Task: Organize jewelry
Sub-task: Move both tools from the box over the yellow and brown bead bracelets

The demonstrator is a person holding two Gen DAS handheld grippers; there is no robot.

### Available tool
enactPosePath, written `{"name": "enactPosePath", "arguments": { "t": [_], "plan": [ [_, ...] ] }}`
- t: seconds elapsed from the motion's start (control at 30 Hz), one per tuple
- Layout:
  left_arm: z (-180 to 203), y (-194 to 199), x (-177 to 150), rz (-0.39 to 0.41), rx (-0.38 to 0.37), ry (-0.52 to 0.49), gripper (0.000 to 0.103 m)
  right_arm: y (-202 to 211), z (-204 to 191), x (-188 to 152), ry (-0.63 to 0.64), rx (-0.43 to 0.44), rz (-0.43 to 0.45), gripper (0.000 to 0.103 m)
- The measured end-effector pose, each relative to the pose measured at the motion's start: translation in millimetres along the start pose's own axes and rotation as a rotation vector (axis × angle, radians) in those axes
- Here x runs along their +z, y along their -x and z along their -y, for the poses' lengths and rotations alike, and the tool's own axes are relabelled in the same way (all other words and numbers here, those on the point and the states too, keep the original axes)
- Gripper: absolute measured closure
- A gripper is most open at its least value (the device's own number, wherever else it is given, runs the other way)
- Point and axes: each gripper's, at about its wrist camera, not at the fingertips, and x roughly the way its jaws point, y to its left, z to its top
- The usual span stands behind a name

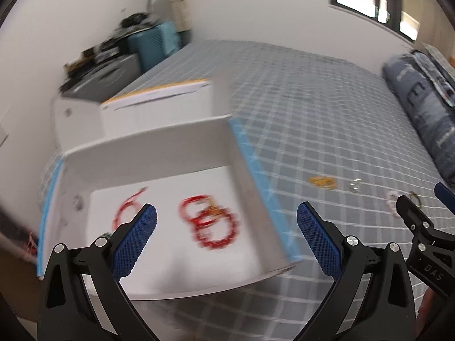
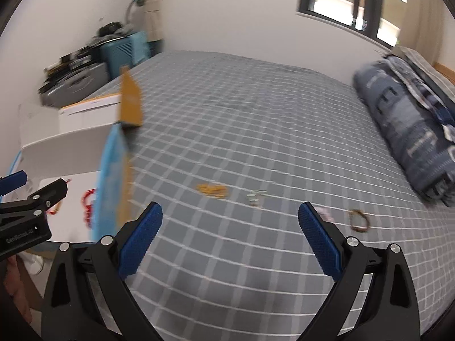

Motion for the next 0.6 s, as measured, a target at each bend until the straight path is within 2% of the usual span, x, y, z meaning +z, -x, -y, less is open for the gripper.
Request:
{"name": "enactPosePath", "arguments": {
  "t": [0.2,0.33,0.43,0.6],
  "plan": [
    [78.9,-23.5,6.7,-0.006,-0.066,-0.081,0.006,-14.6,80.1,-4.1,-0.066,-0.081,-0.019,0.011],
    [120.4,-51.4,9.7,-0.026,-0.106,-0.106,0.006,-35.2,128.9,-10.6,-0.114,-0.098,-0.054,0.011],
    [142.8,-78.6,12.0,-0.051,-0.115,-0.121,0.006,-56.6,164.0,-15.0,-0.167,-0.103,-0.088,0.011],
    [158.0,-125.1,19.4,-0.092,-0.119,-0.113,0.006,-97.1,214.6,-24.8,-0.26,-0.117,-0.155,0.011]
  ]
}}
